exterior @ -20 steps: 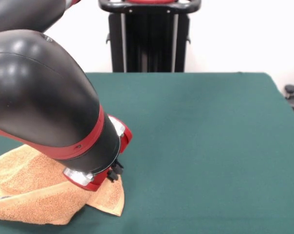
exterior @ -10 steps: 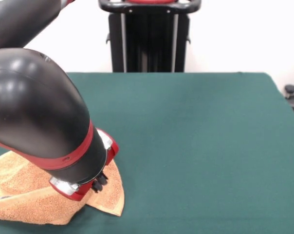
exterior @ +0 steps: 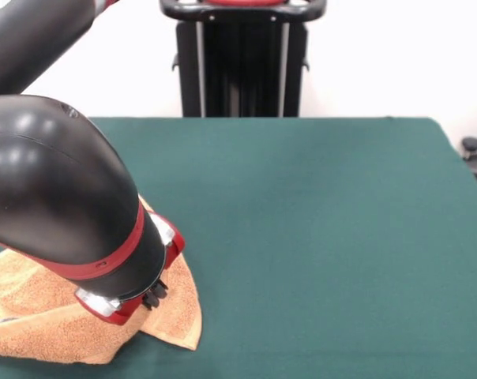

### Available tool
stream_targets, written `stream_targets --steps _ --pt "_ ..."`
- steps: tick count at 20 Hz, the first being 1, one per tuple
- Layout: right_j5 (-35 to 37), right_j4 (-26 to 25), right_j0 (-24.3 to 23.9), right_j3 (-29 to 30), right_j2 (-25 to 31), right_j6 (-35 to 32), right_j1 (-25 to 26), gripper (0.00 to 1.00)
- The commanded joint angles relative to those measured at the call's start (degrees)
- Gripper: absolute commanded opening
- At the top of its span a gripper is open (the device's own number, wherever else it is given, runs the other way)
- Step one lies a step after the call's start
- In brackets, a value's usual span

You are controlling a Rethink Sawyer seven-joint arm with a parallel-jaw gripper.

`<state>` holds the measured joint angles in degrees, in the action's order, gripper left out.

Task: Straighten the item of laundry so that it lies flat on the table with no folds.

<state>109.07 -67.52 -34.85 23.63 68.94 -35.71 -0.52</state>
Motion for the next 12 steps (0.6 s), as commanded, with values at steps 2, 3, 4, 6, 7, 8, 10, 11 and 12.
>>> stream_targets --steps 2,3,4,6,7,8,10,11,12 --pt "-7.74 3.73 1.96 0.3 -4.17 -16.4 4.9 0.0" --pt "-8.1 4.17 1.97 0.27 -4.11 -16.49 5.1 0.0" --pt "-8.69 4.98 2.0 0.23 -4.05 -16.71 5.39 0.0" --pt "-9.19 6.27 1.98 0.31 -4.18 -16.95 5.69 0.0" --pt "-9.32 6.8 2.08 0.27 -4.5 -17.0 5.78 0.0" --pt "-9.38 7.29 2.16 0.23 -4.8 -17.09 5.96 0.0" --pt "-9.0 7.31 2.39 0.02 -5.59 -16.83 6.16 0.0" --pt "-8.78 7.06 2.55 -0.09 -6.04 -16.53 6.21 0.0" --pt "-8.5 6.6 2.77 -0.38 -6.47 -16.14 6.4 0.0"
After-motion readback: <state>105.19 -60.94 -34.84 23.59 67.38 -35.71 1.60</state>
